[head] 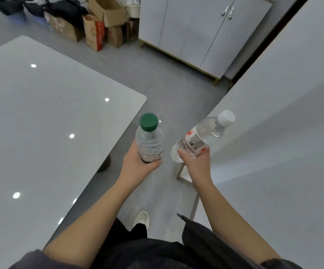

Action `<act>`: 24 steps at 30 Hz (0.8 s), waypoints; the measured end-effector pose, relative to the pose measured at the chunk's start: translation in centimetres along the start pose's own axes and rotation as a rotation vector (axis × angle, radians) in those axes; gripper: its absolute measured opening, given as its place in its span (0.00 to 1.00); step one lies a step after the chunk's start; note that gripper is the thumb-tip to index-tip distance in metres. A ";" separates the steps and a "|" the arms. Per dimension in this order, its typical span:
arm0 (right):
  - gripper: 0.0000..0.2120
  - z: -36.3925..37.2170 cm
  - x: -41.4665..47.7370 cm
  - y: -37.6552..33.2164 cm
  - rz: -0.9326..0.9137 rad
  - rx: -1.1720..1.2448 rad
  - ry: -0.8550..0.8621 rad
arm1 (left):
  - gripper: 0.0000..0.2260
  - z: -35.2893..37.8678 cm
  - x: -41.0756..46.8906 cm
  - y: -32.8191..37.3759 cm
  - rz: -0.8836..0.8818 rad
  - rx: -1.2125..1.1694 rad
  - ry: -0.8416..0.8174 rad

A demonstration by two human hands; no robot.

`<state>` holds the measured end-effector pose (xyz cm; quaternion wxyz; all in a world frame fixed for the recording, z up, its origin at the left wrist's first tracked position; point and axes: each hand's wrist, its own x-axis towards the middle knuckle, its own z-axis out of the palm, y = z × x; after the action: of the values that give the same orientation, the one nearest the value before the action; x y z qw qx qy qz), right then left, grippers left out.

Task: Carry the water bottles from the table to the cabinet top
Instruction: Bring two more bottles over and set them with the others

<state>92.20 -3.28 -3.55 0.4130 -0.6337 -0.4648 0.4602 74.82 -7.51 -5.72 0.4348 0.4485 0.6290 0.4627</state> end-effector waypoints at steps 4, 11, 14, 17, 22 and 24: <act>0.27 -2.9 0.8 -3.0 -0.062 0.093 0.131 | 0.27 2.0 3.1 4.5 0.111 -0.022 -0.082; 0.26 -6.9 2.8 -12.1 -0.225 0.131 0.222 | 0.25 3.7 8.1 15.9 0.353 -0.099 -0.160; 0.25 -7.7 3.5 -16.5 -0.283 0.157 0.240 | 0.24 3.5 9.7 20.1 0.427 -0.110 -0.167; 0.26 -8.0 3.5 -19.7 -0.321 0.173 0.245 | 0.25 2.9 10.8 23.1 0.464 -0.129 -0.176; 0.24 -7.5 3.7 -22.3 -0.366 0.178 0.237 | 0.22 1.6 12.0 25.6 0.505 -0.126 -0.179; 0.23 -7.0 4.0 -22.9 -0.384 0.177 0.246 | 0.21 1.2 12.5 26.0 0.510 -0.134 -0.175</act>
<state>94.78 5.13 19.13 0.6005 -0.5463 -0.4808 0.3314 77.44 9.26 17.69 0.3854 0.6011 0.4238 0.5573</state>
